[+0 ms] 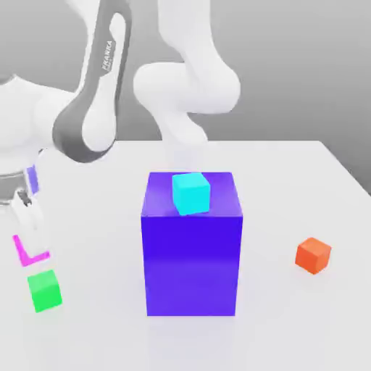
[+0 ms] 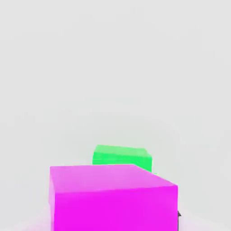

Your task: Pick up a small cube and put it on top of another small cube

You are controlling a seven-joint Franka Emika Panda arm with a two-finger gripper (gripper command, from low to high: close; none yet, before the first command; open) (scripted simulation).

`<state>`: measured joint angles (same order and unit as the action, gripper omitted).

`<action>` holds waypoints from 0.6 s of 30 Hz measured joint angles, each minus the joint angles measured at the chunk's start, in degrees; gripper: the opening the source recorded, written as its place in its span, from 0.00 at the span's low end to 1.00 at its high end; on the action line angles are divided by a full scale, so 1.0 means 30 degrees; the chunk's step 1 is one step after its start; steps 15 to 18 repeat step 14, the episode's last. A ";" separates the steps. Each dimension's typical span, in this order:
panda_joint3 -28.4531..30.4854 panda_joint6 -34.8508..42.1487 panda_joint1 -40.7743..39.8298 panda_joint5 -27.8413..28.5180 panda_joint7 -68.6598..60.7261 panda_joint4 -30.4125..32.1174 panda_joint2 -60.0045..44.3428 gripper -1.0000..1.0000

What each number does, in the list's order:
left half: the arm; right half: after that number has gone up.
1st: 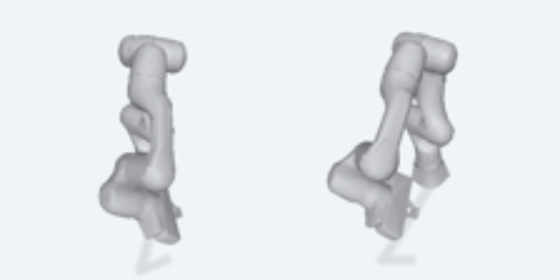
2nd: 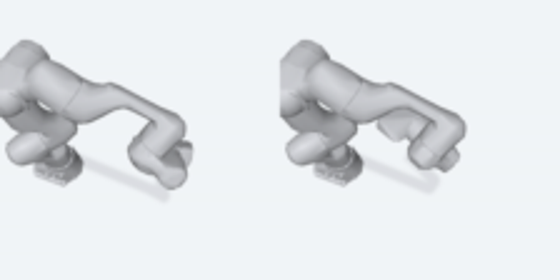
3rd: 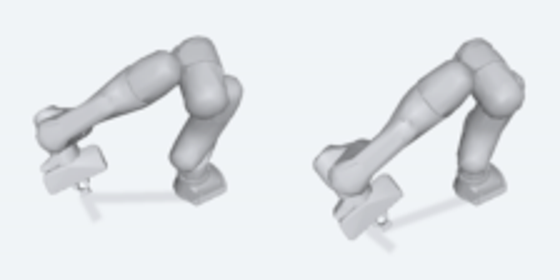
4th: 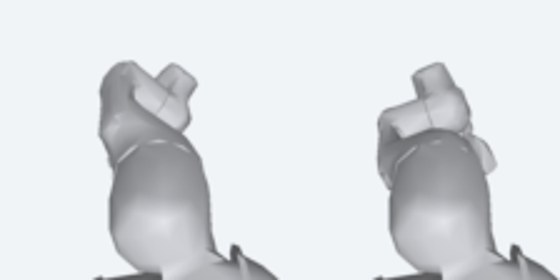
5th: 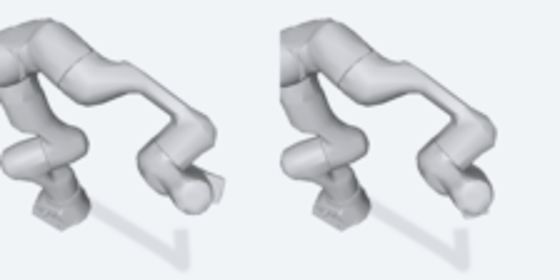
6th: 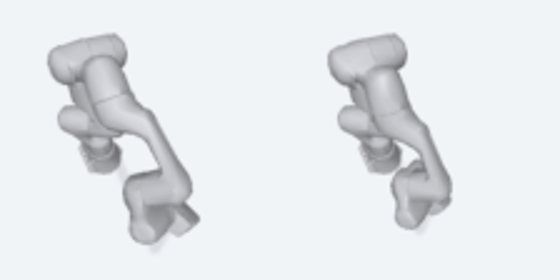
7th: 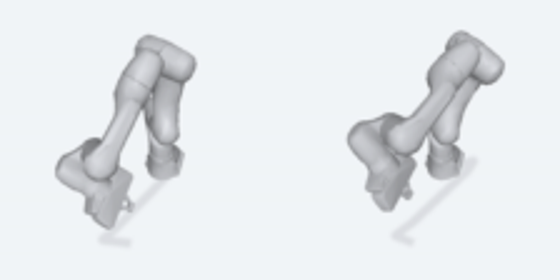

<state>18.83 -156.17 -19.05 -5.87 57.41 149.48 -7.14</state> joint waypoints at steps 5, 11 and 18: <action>-0.0952 -0.1574 -0.0636 -0.1517 -0.1094 -0.0075 -0.1738 1.00; -0.0731 -0.1120 -0.0534 -0.0985 -0.0705 -0.0025 -0.1209 1.00; -0.0229 0.0594 -0.0387 0.0735 0.0534 0.0105 0.0756 1.00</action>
